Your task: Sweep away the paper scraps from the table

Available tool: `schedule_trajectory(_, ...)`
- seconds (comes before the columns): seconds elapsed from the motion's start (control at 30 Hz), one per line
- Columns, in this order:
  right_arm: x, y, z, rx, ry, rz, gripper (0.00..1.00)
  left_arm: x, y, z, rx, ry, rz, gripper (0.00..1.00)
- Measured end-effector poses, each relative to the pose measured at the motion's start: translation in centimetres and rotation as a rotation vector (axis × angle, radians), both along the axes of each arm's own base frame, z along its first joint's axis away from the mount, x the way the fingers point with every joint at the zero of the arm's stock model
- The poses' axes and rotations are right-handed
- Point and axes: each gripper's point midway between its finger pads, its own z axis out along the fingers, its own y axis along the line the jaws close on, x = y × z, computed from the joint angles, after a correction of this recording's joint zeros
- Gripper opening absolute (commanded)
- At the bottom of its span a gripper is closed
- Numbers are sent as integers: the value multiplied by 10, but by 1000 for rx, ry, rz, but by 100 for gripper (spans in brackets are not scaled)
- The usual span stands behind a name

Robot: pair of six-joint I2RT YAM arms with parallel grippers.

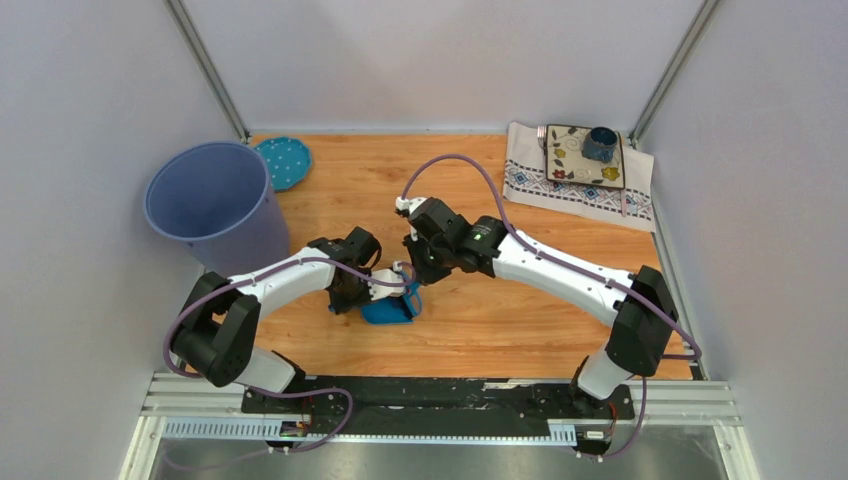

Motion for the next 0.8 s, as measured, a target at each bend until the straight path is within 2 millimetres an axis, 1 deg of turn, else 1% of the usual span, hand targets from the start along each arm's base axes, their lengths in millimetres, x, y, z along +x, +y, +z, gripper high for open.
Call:
schedule_trajectory(0.07, -7, 12, 8, 41, 7, 28, 0, 1, -1, 0, -3, -4, 2, 0)
schedule_trajectory(0.1, -7, 13, 10, 46, 3, 30, 0, 1, -1, 0, -3, -4, 3, 0)
schedule_trajectory(0.23, -3, 6, 17, 43, -25, 1, 0, 2, -3, -1, -13, -7, 10, 0)
schedule_trajectory(0.3, 1, -1, 30, 48, -67, -26, 0, 3, -4, -1, -20, -11, 13, 0)
schedule_trajectory(0.47, 14, -28, 74, 100, -186, -110, 0, 4, -7, -1, -34, -14, 18, 0)
schedule_trajectory(0.53, 23, -41, 84, 106, -223, -159, 0, 4, -8, -1, -40, -11, 20, 0)
schedule_trajectory(0.6, 32, -50, 81, 87, -234, -197, 0, 3, -10, -1, -47, -6, 22, 0)
schedule_trajectory(0.67, 38, -54, 65, 40, -220, -219, 0, 2, -10, -1, -51, -4, 25, 0)
schedule_trajectory(0.73, 42, -53, 43, -18, -193, -222, 0, 2, -11, -1, -52, -2, 27, 0)
schedule_trajectory(0.8, 45, -47, 16, -76, -151, -212, 0, 2, -11, -1, -53, -1, 28, 0)
